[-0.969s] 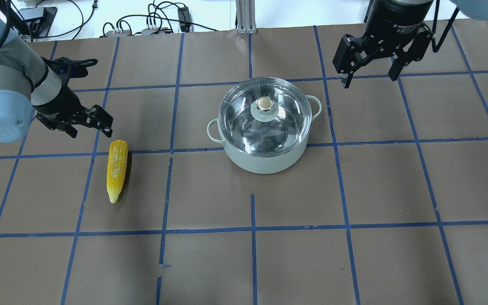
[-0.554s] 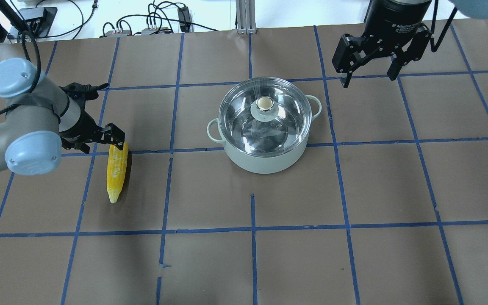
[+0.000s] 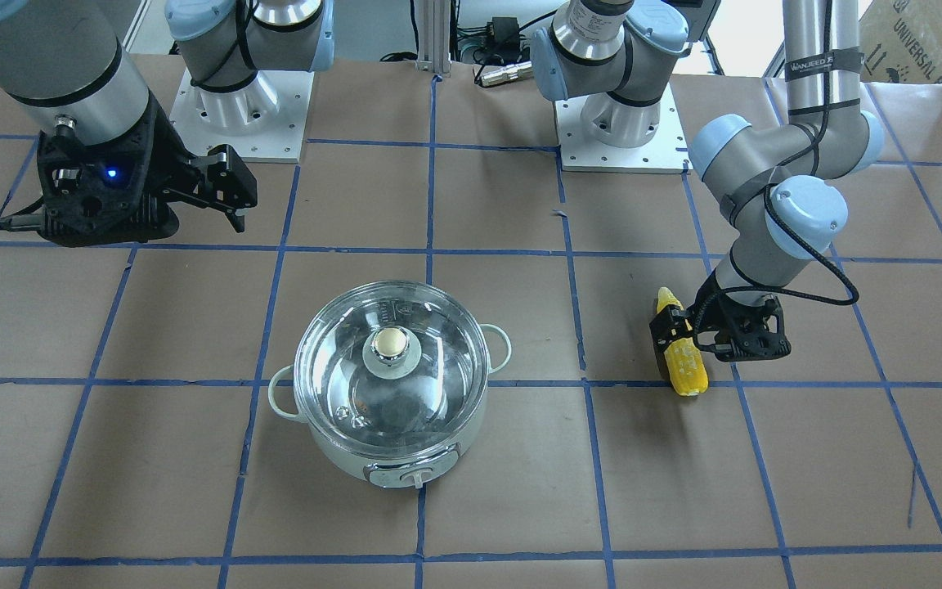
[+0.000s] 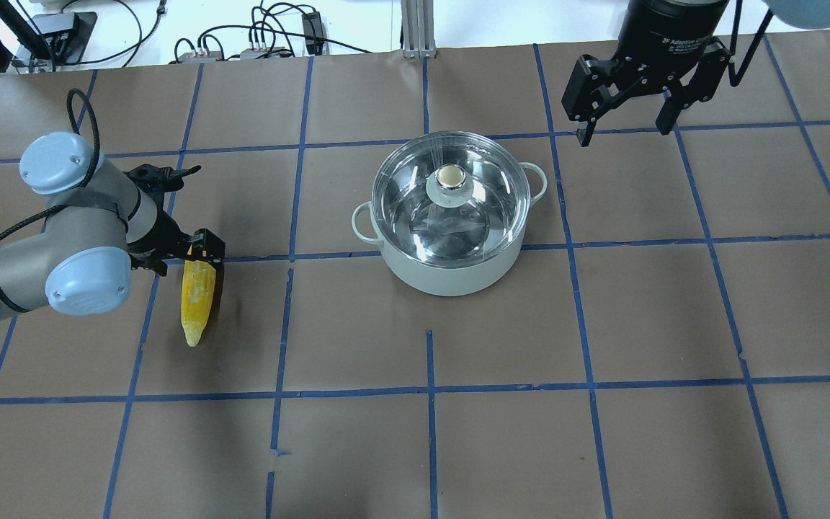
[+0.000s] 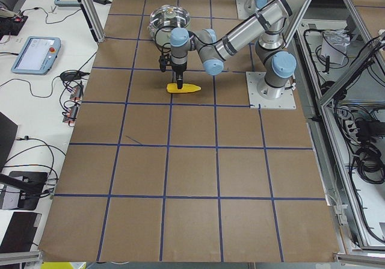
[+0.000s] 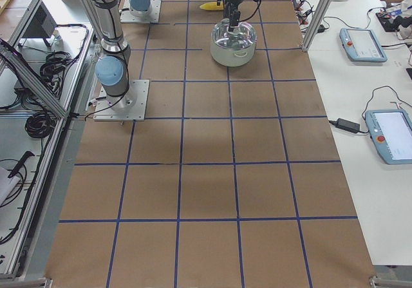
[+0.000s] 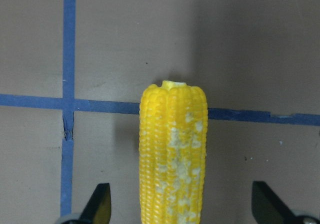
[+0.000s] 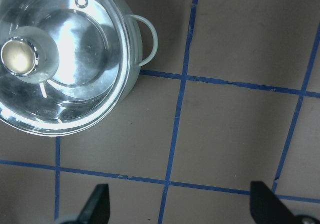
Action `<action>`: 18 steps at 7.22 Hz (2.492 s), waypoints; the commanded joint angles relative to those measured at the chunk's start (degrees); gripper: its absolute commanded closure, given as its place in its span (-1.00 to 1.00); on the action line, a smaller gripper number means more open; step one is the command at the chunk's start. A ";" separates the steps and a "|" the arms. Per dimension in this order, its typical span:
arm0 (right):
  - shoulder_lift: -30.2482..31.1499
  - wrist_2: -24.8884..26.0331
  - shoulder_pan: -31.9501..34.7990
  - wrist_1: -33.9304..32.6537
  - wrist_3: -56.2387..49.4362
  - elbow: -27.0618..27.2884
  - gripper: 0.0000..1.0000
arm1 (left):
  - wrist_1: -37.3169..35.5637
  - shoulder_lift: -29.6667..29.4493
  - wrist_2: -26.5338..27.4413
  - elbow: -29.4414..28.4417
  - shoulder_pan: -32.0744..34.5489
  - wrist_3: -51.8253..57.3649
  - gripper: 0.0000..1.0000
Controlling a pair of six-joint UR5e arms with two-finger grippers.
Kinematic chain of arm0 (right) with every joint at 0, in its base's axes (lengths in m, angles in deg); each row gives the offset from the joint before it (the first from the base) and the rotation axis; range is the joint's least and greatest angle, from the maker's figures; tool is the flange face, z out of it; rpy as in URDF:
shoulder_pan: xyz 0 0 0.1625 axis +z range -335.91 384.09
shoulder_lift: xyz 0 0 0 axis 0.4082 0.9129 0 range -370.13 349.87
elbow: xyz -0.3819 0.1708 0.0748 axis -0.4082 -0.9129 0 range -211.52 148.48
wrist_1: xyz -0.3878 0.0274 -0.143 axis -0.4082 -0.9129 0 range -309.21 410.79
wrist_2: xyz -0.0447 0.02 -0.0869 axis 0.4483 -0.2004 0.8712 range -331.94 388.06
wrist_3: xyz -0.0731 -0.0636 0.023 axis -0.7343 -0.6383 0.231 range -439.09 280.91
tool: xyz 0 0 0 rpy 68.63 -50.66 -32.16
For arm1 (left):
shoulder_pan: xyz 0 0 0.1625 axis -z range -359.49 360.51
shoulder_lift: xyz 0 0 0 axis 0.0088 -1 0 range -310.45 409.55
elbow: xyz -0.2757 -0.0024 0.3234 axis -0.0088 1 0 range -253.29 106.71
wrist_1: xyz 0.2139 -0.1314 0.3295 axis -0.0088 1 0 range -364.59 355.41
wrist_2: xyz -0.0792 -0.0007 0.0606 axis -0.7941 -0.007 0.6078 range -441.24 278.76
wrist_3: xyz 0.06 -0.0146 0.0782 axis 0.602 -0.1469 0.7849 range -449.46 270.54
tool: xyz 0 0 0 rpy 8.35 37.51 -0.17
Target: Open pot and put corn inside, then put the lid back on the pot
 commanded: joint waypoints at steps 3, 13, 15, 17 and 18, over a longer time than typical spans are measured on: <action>-1.52 0.06 0.07 0.00 0.35 0.77 -1.00 | -2.63 -1.76 0.00 0.15 0.06 0.27 -1.00; -10.21 -3.55 16.13 -15.53 15.19 -0.28 -0.99 | -6.85 -2.03 -0.18 0.50 0.24 -0.08 0.70; -12.85 -3.02 19.65 -19.39 21.06 -0.20 -0.99 | -0.32 -0.81 0.61 -3.51 1.46 -1.13 0.73; -15.83 2.66 19.15 -23.35 19.88 0.59 -0.99 | 11.73 4.88 2.19 -8.97 3.65 -2.19 0.74; -17.15 6.00 18.10 -25.29 17.60 0.07 -0.98 | 17.96 7.26 2.20 -11.95 4.79 -2.62 0.74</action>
